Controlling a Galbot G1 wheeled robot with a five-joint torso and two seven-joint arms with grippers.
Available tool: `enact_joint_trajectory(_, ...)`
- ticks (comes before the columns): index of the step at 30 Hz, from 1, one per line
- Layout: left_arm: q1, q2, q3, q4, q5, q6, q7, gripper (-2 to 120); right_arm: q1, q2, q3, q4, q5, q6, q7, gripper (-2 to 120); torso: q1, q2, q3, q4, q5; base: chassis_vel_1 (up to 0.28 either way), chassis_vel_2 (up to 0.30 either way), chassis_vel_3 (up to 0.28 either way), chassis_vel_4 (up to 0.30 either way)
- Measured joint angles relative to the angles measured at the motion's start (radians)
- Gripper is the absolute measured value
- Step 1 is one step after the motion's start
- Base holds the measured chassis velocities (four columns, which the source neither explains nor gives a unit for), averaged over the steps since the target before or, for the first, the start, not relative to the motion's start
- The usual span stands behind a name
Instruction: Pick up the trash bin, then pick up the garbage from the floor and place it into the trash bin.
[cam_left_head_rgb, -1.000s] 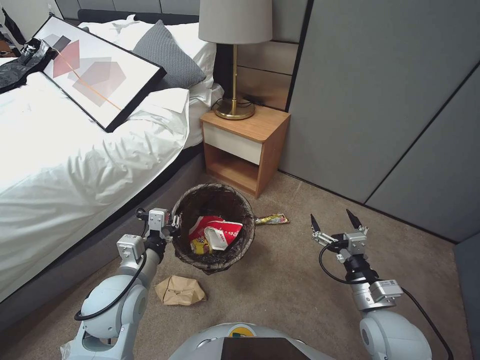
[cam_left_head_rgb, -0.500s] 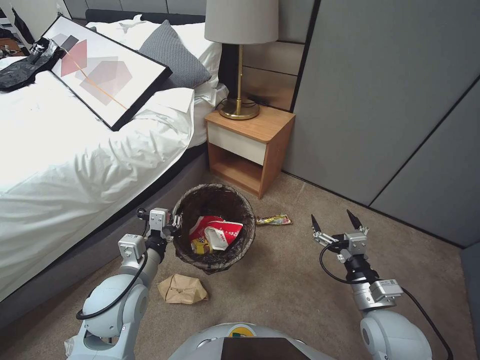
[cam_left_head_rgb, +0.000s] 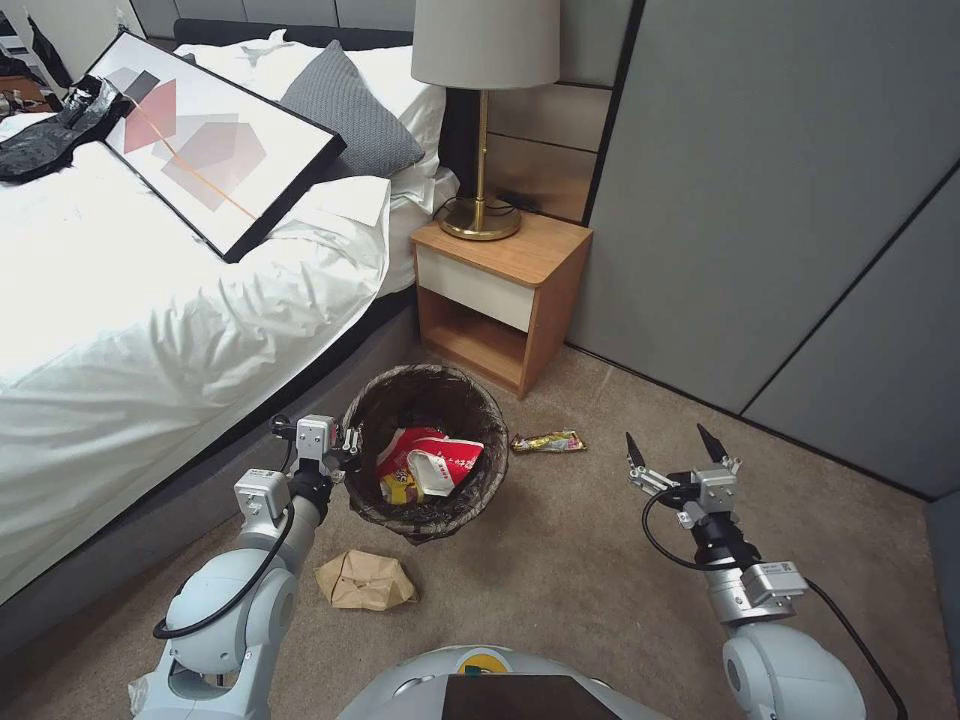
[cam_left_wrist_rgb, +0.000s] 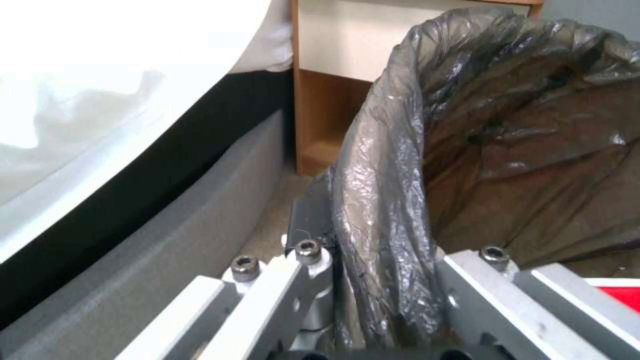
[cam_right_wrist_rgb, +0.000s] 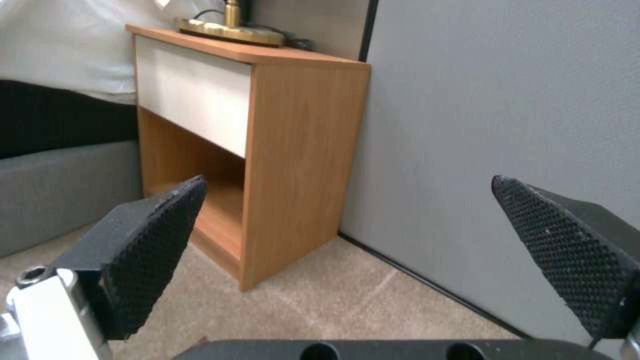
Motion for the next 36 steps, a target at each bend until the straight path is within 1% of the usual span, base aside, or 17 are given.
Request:
enact_joint_trajectory(5,-0.001,0.0,0.002,0.001,0.0,0.001,0.0,7,-0.003,0.002,0.0,-0.001,-0.001,0.003,-0.002,100,0.0,0.0,0.0,-0.0001,0.0,-0.104,0.11,0.115,-0.101)
enact_joint_trajectory(11,-0.001,0.0,0.0,0.001,0.0,0.001,0.001,7,-0.002,0.003,-0.002,-0.006,-0.008,0.005,-0.003,100,0.0,0.0,0.0,0.0004,-0.0001,-0.126,0.158,0.138,-0.151)
enact_joint_trajectory(15,-0.001,0.0,0.0,0.001,0.0,0.001,0.001,7,-0.002,0.006,-0.007,-0.013,-0.016,0.011,-0.003,100,0.0,0.0,0.0,-0.0001,-0.0001,-0.132,0.11,0.103,-0.118)
enact_joint_trajectory(21,0.0,0.0,-0.003,-0.001,-0.002,0.001,0.001,7,0.006,0.0,-0.01,-0.03,-0.016,0.018,-0.015,100,0.0,0.0,0.0,-0.0001,0.0001,-0.095,0.074,0.072,-0.075)
enact_joint_trajectory(22,0.0,0.0,-0.003,-0.001,-0.002,0.001,0.001,7,0.01,-0.005,-0.013,-0.036,-0.016,0.014,-0.016,100,0.0,0.0,0.0,0.0002,0.0,-0.02,0.062,0.007,-0.027)
enact_joint_trajectory(24,0.001,0.001,-0.004,-0.004,-0.003,0.0,0.001,7,0.025,-0.031,-0.023,-0.063,-0.018,-0.011,-0.024,100,0.0,0.0,0.0,0.0,0.0001,0.0,0.0,0.0,0.0)
enact_joint_trajectory(28,0.002,0.002,-0.005,-0.006,-0.005,0.0,0.001,7,0.049,-0.057,-0.028,-0.087,-0.023,-0.04,-0.036,100,0.0,0.0,0.0,-0.0003,0.0,0.0,0.0,0.0,0.0)
enact_joint_trajectory(30,0.004,0.003,-0.008,-0.01,-0.008,0.0,0.001,7,0.104,-0.099,-0.046,-0.149,-0.025,-0.092,-0.059,100,0.0,0.0,0.0,-0.0001,0.0001,0.0,0.0,0.0,0.0)
enact_joint_trajectory(31,0.004,0.003,-0.008,-0.01,-0.008,0.0,0.001,7,0.104,-0.099,-0.046,-0.149,-0.025,-0.092,-0.059,100,0.0,0.0,0.0,-0.0001,0.0001,0.0,0.0,0.0,0.0)
enact_joint_trajectory(33,0.006,0.003,-0.011,-0.014,-0.012,0.0,0.001,7,0.143,-0.122,-0.063,-0.19,-0.027,-0.117,-0.069,100,0.0,0.0,0.0,0.0001,0.0001,0.0,0.0,0.0,0.0)
enact_joint_trajectory(34,0.008,0.004,-0.015,-0.018,-0.016,0.0,0.001,7,0.184,-0.148,-0.086,-0.232,-0.03,-0.143,-0.078,100,0.0,0.0,0.0,0.0002,0.0003,0.0,0.0,0.0,0.0)
enact_joint_trajectory(36,0.01,0.005,-0.017,-0.021,-0.018,0.0,0.001,7,0.199,-0.16,-0.098,-0.247,-0.029,-0.159,-0.082,100,0.0,0.0,0.0,0.0003,0.0003,0.0,0.0,0.0,0.0)
